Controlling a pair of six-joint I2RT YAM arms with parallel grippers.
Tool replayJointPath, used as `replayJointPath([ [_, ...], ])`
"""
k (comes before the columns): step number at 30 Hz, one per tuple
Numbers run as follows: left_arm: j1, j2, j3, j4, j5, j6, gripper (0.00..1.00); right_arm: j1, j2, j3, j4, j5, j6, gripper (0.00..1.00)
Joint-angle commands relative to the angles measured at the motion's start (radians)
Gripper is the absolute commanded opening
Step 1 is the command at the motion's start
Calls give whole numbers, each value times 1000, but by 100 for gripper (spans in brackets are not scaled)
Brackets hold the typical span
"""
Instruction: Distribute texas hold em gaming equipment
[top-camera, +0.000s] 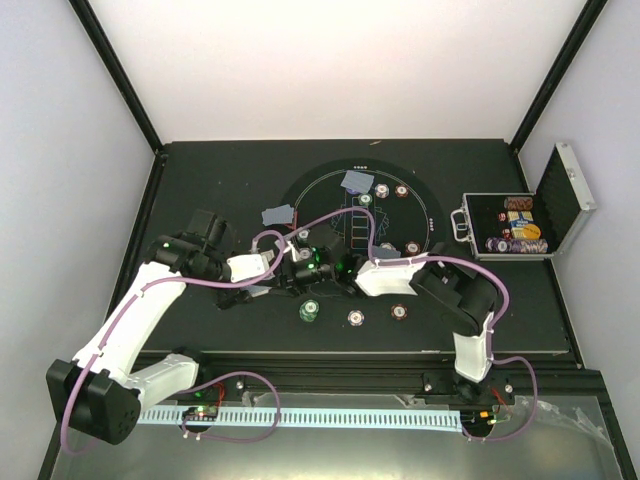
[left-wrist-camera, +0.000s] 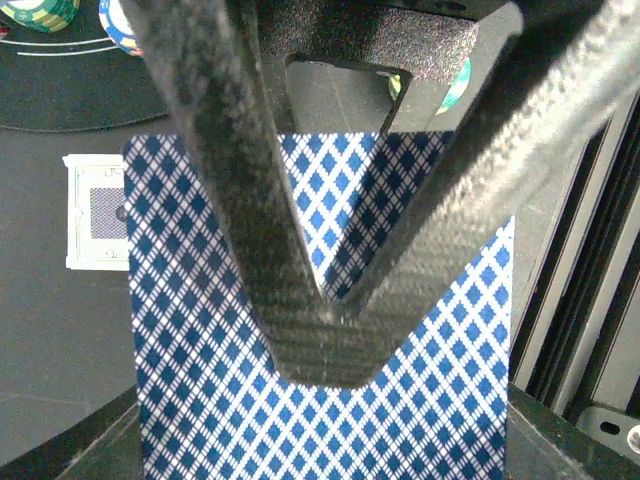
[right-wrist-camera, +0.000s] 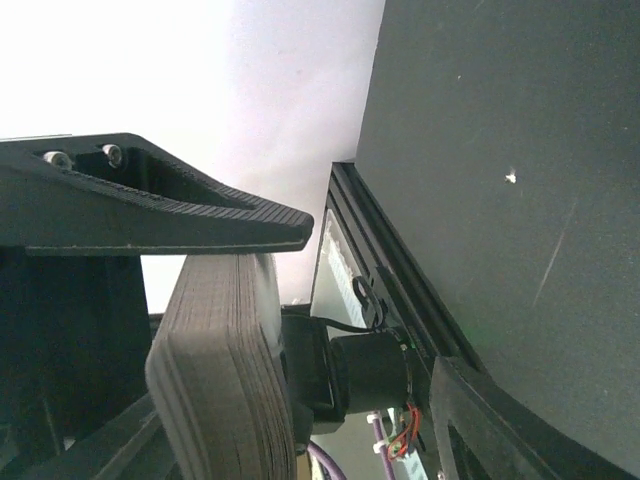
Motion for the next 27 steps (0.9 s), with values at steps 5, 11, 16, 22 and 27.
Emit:
replayJointPath([
  [5, 2, -20, 46, -19, 17, 19, 2, -74, -74, -122, -21, 3, -42, 49],
  [11, 2, -14, 53, -17, 23, 13, 2, -88, -130, -146, -56, 9, -66, 35],
  [16, 2, -14, 54, -20, 18, 16, 2, -91, -172, -154, -65, 16, -72, 16],
  [22, 2, -17, 48, -17, 8, 18, 1, -126, -241, -181, -60, 13, -68, 5],
  [27, 2, -19, 45, -16, 3, 19, 2, -204, -336, -211, -156, 5, -123, 2],
])
